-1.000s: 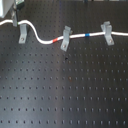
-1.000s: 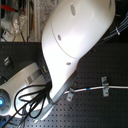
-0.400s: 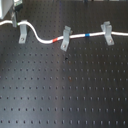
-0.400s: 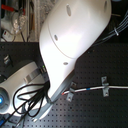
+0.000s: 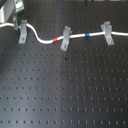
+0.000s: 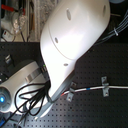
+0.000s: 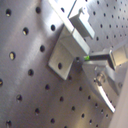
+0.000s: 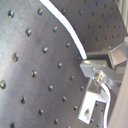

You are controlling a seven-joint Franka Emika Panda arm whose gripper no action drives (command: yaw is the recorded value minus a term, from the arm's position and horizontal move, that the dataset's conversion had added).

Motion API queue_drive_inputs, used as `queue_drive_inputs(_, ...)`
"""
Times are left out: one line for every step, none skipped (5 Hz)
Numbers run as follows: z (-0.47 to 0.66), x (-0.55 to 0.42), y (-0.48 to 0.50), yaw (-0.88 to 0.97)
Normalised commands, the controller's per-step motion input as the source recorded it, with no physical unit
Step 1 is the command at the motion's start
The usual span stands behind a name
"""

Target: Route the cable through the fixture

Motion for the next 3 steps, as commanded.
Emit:
queue_drive_inputs(0.01, -0.250, -0.022, 0.07)
queue_drive_inputs(0.00, -0.223, 0.002, 0.09)
queue_drive_inputs(0.00, -0.050, 0.030, 0.00)
